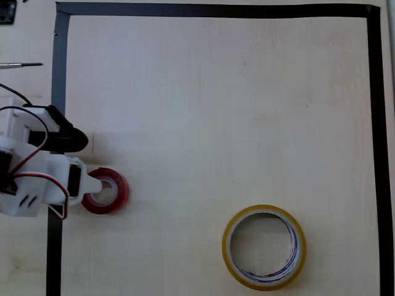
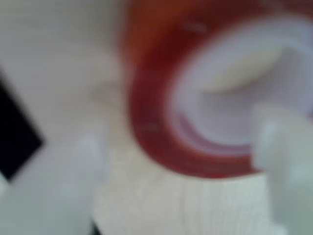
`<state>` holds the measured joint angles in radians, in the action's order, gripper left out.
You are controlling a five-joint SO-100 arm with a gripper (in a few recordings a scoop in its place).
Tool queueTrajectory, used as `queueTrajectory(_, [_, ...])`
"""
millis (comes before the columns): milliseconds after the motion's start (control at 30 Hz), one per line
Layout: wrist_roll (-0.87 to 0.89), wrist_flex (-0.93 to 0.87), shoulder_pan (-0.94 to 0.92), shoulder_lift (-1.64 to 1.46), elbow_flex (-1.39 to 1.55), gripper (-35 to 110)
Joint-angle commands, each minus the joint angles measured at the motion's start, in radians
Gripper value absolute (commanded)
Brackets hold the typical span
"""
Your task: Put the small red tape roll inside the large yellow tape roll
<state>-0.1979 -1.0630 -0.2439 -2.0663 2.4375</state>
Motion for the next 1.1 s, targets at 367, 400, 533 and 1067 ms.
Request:
queueTrajectory(367, [-0.018,0.071,-0.012,-0.017,0.044,17])
queueTrajectory(400, [-0.018,0.081,-0.014,-0.006,0.046,17])
queueTrajectory(533, [-0.021,0.091,-0.014,0.017,0.04,17])
queueTrajectory(1067, [-0.026,0.081,-0.035,0.153,-0.028,0])
